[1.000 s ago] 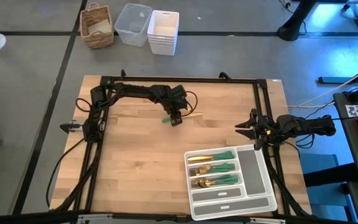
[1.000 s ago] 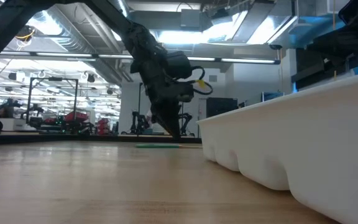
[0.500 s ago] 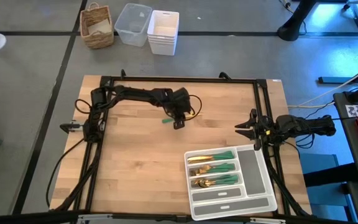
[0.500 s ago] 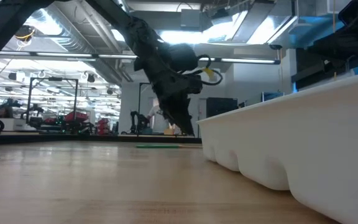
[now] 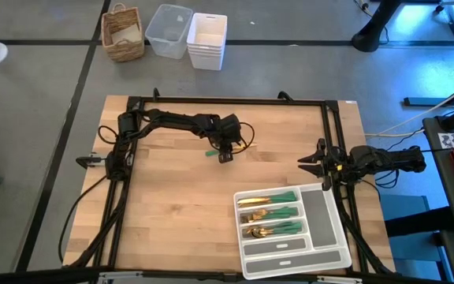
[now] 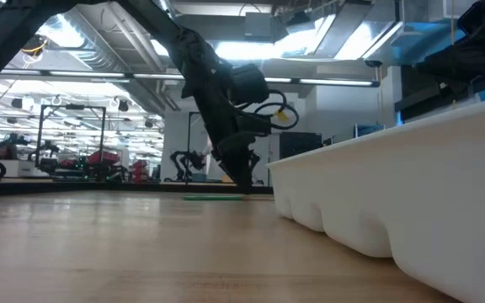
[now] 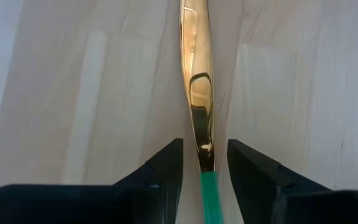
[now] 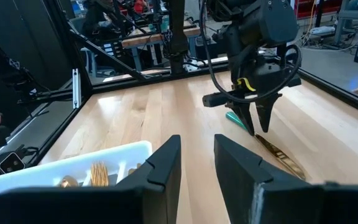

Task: Sort silverware
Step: Put the green table knife into the silverware tray

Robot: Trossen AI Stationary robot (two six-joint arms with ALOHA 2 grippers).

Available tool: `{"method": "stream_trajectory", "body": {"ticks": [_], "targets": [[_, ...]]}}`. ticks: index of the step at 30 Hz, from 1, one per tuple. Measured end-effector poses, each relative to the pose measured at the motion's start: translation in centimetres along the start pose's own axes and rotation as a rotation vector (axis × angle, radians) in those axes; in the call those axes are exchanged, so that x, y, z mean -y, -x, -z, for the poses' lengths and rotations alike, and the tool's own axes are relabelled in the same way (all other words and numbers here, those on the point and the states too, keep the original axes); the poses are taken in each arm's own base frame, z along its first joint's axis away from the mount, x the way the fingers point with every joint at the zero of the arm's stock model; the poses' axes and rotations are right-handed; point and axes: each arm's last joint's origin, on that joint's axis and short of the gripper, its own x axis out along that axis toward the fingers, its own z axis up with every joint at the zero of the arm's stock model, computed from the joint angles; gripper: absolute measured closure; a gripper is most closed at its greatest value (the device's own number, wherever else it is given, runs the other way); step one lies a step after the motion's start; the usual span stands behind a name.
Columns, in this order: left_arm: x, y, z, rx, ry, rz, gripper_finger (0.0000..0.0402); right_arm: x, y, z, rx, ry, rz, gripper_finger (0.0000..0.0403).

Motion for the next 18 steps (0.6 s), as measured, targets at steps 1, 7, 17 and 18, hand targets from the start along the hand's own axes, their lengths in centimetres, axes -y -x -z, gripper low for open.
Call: {"method": "stream_trajectory", "body": {"ticks": [1,7,17,18], "targets": [[0.0,-0.1,0.0,-0.004,0.000,0.000,0.0282,0.0,0.0,0.0,0.000,0.000,0.000,0.0304],[0.0,-0.1,0.1,-0.006,0.000,0.000,0.0285,0.0,0.0,0.0,0.000,0.000,0.000,0.0304],[0.2,-0.8,1.3,-0.043,-0.001,-0.008,0.0285,0.0,0.0,0.0,0.000,0.000,0.000,0.0304],[0.2,-0.8,1.4,-0.045,-0.001,-0.019,0.0285,0.0,0.0,0.0,0.000,0.000,0.000,0.0304]]}}
